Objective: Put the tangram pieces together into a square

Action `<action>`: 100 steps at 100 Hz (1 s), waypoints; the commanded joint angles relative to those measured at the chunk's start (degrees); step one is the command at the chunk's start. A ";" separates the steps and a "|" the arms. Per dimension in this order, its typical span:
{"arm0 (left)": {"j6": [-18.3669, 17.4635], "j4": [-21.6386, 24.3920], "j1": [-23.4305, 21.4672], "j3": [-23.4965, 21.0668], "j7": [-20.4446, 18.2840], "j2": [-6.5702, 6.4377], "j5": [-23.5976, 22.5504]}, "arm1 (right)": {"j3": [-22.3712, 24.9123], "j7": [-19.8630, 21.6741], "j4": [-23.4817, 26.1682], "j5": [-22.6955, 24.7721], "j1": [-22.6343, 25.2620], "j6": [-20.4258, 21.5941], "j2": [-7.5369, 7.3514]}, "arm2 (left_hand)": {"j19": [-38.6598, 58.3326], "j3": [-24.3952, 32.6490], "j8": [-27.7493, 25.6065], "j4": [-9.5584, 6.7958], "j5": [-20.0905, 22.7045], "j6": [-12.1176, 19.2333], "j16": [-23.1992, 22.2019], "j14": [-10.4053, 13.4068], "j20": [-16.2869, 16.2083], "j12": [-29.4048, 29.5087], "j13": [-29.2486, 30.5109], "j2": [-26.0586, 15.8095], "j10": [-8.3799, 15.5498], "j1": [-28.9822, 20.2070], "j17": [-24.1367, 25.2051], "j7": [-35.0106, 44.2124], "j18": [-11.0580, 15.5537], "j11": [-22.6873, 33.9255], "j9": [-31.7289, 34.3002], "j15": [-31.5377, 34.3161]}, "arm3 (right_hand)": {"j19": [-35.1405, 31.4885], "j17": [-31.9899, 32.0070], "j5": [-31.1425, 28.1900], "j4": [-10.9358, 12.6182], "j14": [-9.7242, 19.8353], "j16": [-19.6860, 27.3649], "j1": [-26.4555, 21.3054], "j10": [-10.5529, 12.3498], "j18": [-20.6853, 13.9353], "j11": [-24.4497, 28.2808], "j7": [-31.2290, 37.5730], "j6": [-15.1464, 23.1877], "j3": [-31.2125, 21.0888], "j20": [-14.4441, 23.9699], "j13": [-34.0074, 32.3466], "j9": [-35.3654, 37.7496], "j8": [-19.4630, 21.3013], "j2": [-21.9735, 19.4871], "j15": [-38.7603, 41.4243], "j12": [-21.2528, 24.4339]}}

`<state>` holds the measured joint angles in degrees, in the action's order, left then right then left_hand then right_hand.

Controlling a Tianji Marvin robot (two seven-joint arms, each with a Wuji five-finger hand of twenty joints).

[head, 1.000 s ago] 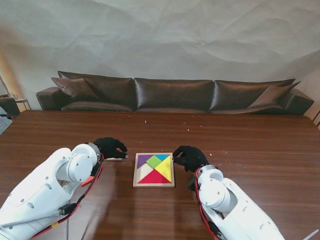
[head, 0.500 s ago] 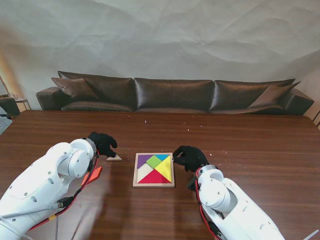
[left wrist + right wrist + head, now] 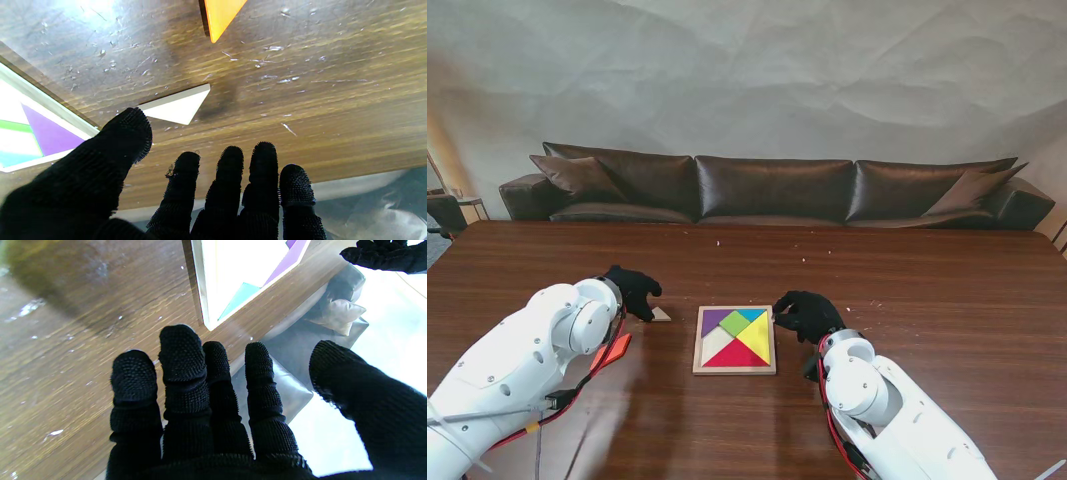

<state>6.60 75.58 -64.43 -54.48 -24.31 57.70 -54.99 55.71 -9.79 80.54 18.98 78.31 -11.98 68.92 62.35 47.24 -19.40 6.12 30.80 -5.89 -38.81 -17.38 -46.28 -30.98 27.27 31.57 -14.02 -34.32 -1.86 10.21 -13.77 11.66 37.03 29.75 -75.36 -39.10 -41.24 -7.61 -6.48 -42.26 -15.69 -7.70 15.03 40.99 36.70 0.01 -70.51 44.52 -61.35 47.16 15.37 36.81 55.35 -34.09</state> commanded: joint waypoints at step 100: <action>2.23 -7.55 5.01 9.24 3.21 0.45 1.53 | 0.15 1.11 0.62 -0.56 0.53 -0.23 0.18 | 1.44 3.04 -15.08 1.37 -13.41 2.14 0.70 2.08 1.36 0.05 0.06 3.44 0.69 1.07 -1.09 12.90 2.51 1.77 -5.98 1.21 | -1.19 7.80 0.76 1.59 -0.73 0.00 0.38 -1.23 0.62 0.45 0.13 -0.35 0.75 1.61 0.84 -1.59 -0.18 -1.86 0.79 1.02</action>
<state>8.66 68.64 -59.87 -45.63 -20.36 57.65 -53.70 55.96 -9.57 80.75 18.46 78.44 -12.17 68.91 62.33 48.64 -33.65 6.14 19.70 -4.31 -38.71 -15.22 -45.32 -30.82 27.39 32.18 -13.17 -33.87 -2.71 21.88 -12.11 13.02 32.22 29.86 -75.36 -39.10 -41.24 -7.61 -6.76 -42.26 -15.69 -7.71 15.03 40.99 36.70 0.01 -70.51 44.52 -61.35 47.16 15.37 36.81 55.35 -34.08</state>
